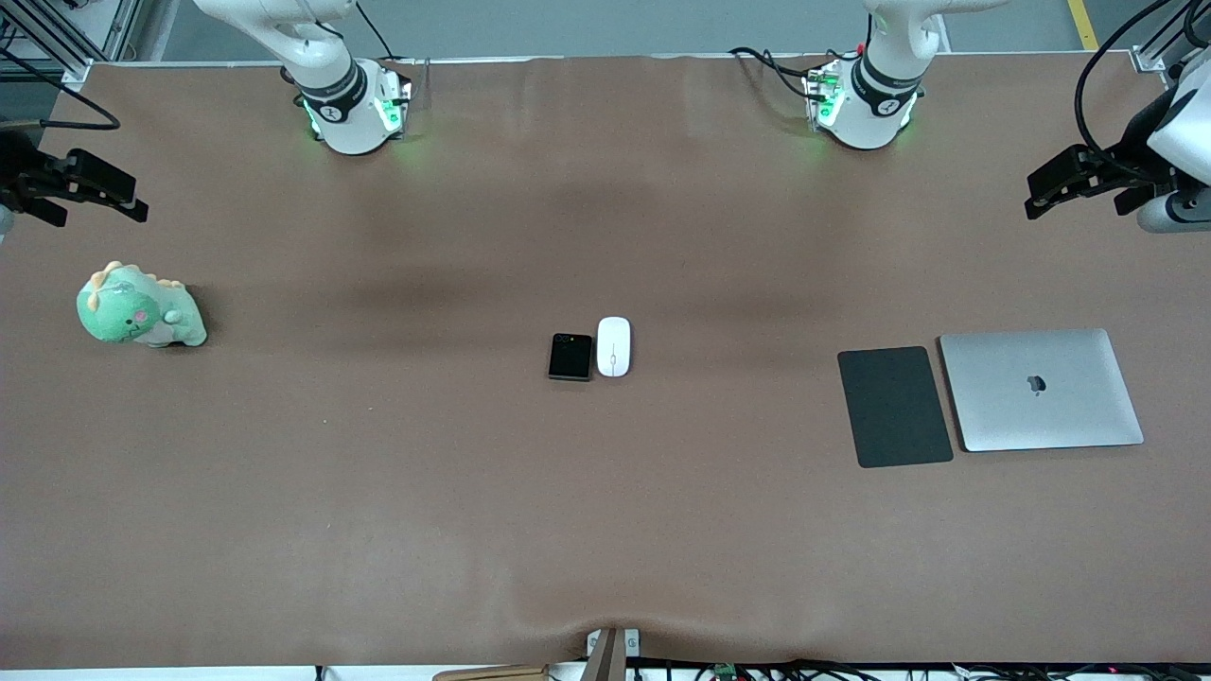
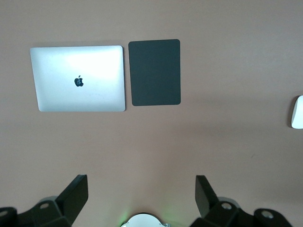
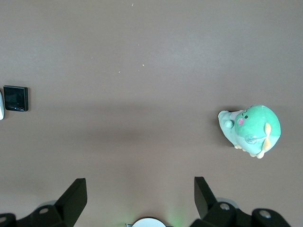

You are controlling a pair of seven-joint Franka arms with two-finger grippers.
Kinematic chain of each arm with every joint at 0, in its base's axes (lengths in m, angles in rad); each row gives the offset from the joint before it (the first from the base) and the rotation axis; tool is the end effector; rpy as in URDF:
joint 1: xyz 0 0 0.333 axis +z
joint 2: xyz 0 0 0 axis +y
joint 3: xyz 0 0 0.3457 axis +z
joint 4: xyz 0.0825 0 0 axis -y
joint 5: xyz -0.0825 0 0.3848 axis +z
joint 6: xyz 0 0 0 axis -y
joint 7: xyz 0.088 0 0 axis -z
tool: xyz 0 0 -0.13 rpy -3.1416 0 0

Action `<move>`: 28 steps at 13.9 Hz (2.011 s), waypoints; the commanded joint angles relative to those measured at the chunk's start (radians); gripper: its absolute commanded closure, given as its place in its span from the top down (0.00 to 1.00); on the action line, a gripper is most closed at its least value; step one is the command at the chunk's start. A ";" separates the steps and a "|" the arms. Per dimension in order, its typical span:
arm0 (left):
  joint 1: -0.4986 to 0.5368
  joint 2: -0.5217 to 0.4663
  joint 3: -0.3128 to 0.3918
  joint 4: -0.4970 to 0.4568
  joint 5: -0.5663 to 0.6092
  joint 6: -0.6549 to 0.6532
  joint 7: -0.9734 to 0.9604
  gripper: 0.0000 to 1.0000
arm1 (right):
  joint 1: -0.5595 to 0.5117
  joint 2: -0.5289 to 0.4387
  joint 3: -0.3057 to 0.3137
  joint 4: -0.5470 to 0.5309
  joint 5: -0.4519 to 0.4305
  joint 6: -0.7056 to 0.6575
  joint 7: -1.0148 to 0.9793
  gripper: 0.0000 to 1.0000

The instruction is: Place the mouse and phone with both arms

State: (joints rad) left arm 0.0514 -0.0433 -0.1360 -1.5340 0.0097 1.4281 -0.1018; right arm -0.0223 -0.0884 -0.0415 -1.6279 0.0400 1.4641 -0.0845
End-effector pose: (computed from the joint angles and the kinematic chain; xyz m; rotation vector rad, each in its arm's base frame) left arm 0.5223 -0.0448 0.6595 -3.1187 -0.0290 0.0956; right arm 0.5109 -0.0281 0.6430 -3.0903 -0.0367 0.1114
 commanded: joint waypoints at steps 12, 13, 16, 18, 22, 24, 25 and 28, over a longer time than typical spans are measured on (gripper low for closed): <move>-0.152 0.241 -0.033 0.052 0.021 0.103 -0.201 1.00 | 0.004 -0.002 0.002 0.003 0.005 -0.001 -0.001 1.00; -0.204 0.267 -0.031 0.054 0.027 0.120 -0.257 1.00 | 0.005 -0.002 0.002 0.005 0.005 0.002 -0.001 1.00; -0.306 0.373 -0.043 0.055 0.020 0.224 -0.323 1.00 | 0.021 -0.002 0.002 0.005 0.003 0.004 0.000 1.00; -0.382 0.442 -0.043 0.057 0.019 0.316 -0.393 1.00 | 0.021 0.001 0.002 0.003 0.003 0.010 0.000 1.00; -0.498 0.563 -0.043 0.063 0.020 0.460 -0.470 1.00 | 0.019 0.002 0.002 0.003 0.005 0.010 0.000 1.00; -0.553 0.623 -0.043 0.063 0.024 0.566 -0.534 1.00 | 0.019 0.002 0.002 0.003 0.005 0.010 0.000 1.00; -0.579 0.655 -0.042 0.066 0.027 0.612 -0.565 1.00 | 0.021 0.002 0.002 0.003 0.003 0.010 0.000 1.00; -0.637 0.730 -0.039 0.075 0.030 0.727 -0.640 1.00 | 0.027 0.004 0.002 0.003 0.005 0.012 0.000 1.00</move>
State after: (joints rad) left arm -0.5593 0.6360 -0.1822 -1.4997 0.0180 2.1148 -0.6919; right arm -0.0056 -0.0847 -0.0369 -1.6283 0.0400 1.4750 -0.0844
